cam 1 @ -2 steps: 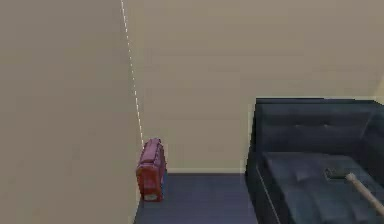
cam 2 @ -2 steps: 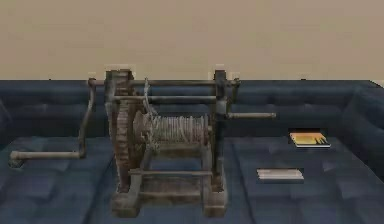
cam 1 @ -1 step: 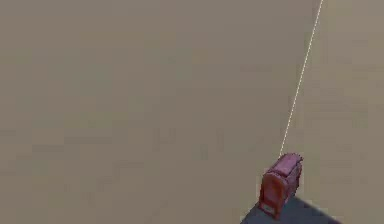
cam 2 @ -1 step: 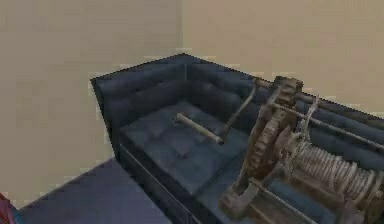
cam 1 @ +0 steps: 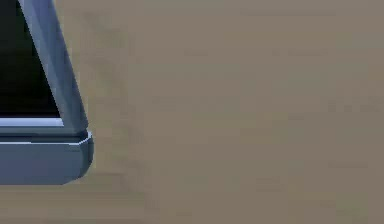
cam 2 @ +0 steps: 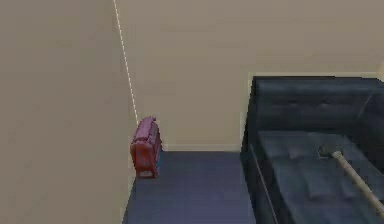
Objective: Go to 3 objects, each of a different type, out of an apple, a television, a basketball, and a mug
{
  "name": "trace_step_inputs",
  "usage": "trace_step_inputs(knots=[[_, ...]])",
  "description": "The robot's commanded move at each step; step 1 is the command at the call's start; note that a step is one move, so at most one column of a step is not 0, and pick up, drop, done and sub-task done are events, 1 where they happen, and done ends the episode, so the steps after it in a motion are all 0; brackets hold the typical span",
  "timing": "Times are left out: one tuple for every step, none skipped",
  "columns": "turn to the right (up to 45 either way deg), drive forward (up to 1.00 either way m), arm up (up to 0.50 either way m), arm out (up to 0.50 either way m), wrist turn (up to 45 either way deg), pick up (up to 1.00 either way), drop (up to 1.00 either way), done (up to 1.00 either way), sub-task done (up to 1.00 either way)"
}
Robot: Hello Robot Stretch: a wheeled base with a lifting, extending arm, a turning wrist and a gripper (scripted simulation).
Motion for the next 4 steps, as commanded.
trace_step_inputs(knots=[[-45.0, 0.0, 0.0, 0.0, 0.0, 0.0, 0.0, 0.0, 0.0], [-15.0, 0.0, 0.0, 0.0, 0.0, 0.0, 0.0, 0.0, 0.0], [0.0, 0.0, 0.0, 0.0, 0.0, 0.0, 0.0, 0.0, 1.0], [-27.0, 0.0, 0.0, 0.0, 0.0, 0.0, 0.0, 0.0, 0.0]])
